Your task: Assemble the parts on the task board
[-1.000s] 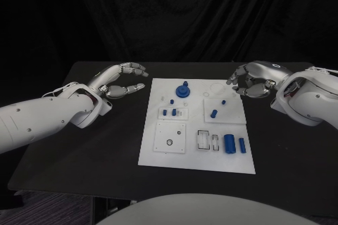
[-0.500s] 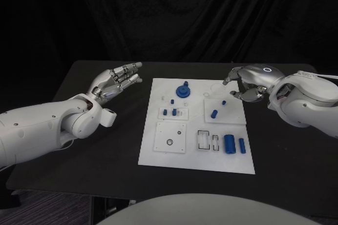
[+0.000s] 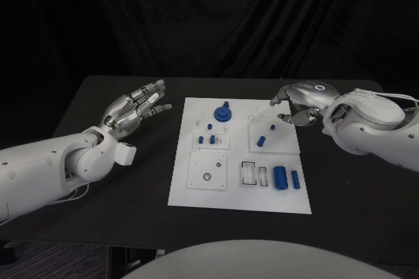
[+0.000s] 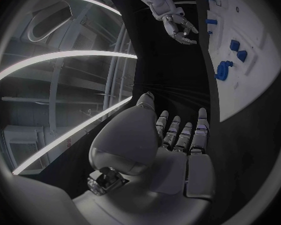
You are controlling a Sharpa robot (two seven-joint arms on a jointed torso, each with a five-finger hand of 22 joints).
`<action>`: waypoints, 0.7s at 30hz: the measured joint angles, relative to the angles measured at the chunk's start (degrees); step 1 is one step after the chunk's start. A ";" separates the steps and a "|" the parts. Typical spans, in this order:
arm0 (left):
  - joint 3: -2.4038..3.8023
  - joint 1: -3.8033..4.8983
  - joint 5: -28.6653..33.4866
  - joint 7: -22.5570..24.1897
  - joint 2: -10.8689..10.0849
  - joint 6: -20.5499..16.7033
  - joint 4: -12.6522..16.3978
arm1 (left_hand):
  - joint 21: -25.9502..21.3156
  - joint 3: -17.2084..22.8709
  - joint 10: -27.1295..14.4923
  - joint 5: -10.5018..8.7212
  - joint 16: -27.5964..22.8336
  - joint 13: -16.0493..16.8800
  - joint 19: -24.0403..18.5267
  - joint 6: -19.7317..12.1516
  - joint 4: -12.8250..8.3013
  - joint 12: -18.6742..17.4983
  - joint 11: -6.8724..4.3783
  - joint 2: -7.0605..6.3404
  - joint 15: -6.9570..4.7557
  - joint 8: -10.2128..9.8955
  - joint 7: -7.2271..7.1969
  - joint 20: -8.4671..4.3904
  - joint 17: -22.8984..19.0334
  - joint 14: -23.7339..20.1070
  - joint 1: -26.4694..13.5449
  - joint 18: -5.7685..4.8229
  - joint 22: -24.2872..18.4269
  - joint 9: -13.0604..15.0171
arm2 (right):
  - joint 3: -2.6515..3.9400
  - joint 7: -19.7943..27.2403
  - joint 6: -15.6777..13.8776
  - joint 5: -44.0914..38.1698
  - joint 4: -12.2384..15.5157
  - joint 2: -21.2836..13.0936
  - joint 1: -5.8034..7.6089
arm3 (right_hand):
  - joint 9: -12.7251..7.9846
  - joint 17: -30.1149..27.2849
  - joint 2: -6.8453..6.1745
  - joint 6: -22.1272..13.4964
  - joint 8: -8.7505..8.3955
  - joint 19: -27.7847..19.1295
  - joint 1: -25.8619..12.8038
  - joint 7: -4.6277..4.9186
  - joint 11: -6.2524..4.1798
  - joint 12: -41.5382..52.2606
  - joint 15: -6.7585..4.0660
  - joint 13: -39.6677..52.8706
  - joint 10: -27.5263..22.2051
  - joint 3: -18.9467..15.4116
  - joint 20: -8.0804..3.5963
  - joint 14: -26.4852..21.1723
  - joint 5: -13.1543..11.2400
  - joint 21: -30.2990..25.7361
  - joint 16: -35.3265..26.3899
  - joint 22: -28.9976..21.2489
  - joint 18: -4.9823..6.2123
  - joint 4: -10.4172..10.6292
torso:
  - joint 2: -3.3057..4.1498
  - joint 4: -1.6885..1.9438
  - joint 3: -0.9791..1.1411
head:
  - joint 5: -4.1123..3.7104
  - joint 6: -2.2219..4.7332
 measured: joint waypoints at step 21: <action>0.02 -0.58 1.55 0.16 0.53 1.37 -0.59 | -1.56 -1.85 -0.56 0.95 -0.48 -0.01 -11.50 -1.26 0.21 -0.77 0.07 -0.12 -0.73 0.00 -1.26 -3.29 -0.92 -3.07 1.43 -2.31 -16.22 -0.63 | 0.00 0.56 0.73 3.28 -0.80 0.15 -1.72 | -0.27 -0.57 0.71 0.70 -0.28 0.61 -0.35 0.12 -0.40 -0.21 -0.22 -2.97 2.60 0.71 -0.22 0.19 0.42 0.00 0.23 0.00 0.00 0.26 | -0.15 -0.02 0.05 | -1.99 0.00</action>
